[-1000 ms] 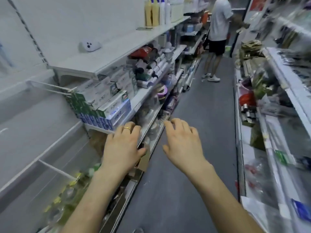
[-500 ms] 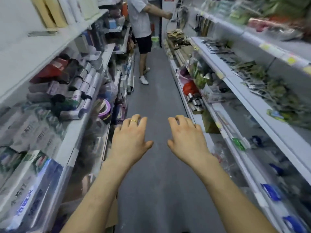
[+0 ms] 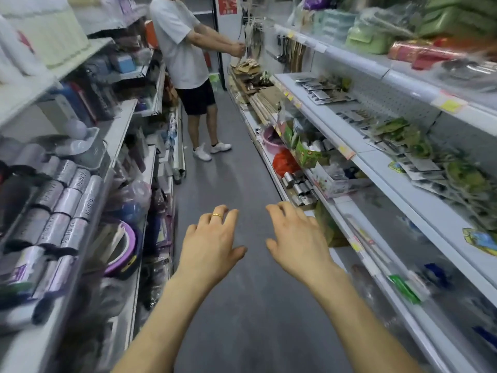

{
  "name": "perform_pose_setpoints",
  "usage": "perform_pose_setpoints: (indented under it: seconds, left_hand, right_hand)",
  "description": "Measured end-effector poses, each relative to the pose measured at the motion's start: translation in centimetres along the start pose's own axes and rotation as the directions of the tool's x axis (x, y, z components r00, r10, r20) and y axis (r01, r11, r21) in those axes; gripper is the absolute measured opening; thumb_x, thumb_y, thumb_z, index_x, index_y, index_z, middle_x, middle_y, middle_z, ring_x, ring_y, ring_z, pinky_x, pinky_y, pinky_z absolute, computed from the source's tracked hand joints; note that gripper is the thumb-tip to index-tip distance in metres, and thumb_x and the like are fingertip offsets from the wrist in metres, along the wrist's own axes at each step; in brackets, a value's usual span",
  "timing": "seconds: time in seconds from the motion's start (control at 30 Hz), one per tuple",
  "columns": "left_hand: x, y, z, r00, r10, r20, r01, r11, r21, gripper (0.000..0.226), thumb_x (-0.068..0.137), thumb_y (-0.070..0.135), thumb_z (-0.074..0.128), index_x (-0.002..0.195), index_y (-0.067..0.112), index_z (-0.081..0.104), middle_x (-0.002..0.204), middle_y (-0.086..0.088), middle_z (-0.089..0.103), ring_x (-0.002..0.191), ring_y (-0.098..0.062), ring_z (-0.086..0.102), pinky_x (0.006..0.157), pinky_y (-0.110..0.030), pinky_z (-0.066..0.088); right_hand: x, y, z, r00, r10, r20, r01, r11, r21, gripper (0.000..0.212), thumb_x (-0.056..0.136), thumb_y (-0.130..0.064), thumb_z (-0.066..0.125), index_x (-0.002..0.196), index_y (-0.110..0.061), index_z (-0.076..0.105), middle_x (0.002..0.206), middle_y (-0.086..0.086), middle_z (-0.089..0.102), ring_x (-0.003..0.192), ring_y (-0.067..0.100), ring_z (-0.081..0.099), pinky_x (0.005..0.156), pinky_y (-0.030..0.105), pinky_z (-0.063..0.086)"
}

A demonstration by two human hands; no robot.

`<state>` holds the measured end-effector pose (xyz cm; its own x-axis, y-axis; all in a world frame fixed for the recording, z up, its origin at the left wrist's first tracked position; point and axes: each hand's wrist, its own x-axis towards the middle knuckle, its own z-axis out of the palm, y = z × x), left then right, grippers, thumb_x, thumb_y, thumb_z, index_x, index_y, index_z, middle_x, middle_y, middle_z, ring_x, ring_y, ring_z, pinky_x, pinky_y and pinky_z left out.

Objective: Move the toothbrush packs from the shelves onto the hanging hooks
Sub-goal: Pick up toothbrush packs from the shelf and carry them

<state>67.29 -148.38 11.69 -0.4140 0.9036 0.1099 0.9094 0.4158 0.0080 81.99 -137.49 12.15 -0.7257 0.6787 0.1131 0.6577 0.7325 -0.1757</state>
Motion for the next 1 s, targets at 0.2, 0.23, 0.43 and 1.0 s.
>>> perform_pose_setpoints:
  seconds: [0.2,0.23,0.43,1.0]
  left_hand:
    - [13.0,-3.8,1.5,1.000,0.011,0.004,-0.011,1.000,-0.016,0.077,0.086,0.059,0.069,0.148,0.024,0.040,0.157,0.000,0.041,0.129,-0.031,0.053,0.091,-0.045,0.051]
    - [15.1,-4.5,1.9,1.000,0.015,0.001,-0.015,1.000,-0.014,0.077,0.087,0.059,0.069,0.149,0.024,0.040,0.157,0.001,0.040,0.130,-0.030,0.053,0.091,-0.045,0.051]
    - [29.1,-8.4,5.5,0.994,0.110,0.023,-0.109,0.993,-0.045,0.078,0.087,0.059,0.070,0.149,0.025,0.038,0.156,0.000,0.039,0.130,-0.031,0.052,0.091,-0.046,0.051]
    - [64.1,-4.9,9.6,0.789,0.614,0.038,-0.598,0.780,-0.184,0.072,0.088,0.058,0.065,0.148,0.029,0.039,0.154,0.003,0.040,0.129,-0.028,0.052,0.094,-0.046,0.052]
  right_hand:
    - [12.6,2.0,1.1,1.000,0.011,0.009,-0.010,1.000,-0.028,0.062,0.095,-0.034,0.066,0.150,-0.021,0.040,0.148,0.004,0.044,0.136,0.027,0.048,0.103,0.044,0.044]
    - [14.6,2.2,1.4,1.000,0.011,0.013,-0.011,0.999,-0.035,0.062,0.095,-0.034,0.067,0.150,-0.021,0.040,0.148,0.003,0.044,0.136,0.027,0.049,0.104,0.044,0.044]
    - [27.5,4.3,4.5,0.993,0.114,0.020,-0.114,0.993,-0.040,0.063,0.096,-0.035,0.066,0.151,-0.022,0.038,0.150,0.004,0.044,0.138,0.027,0.047,0.105,0.045,0.044]
    - [47.1,17.0,6.3,0.711,0.699,-0.075,-0.701,0.713,-0.004,0.066,0.094,-0.038,0.064,0.153,-0.024,0.037,0.147,0.001,0.043,0.131,0.028,0.051,0.102,0.045,0.047]
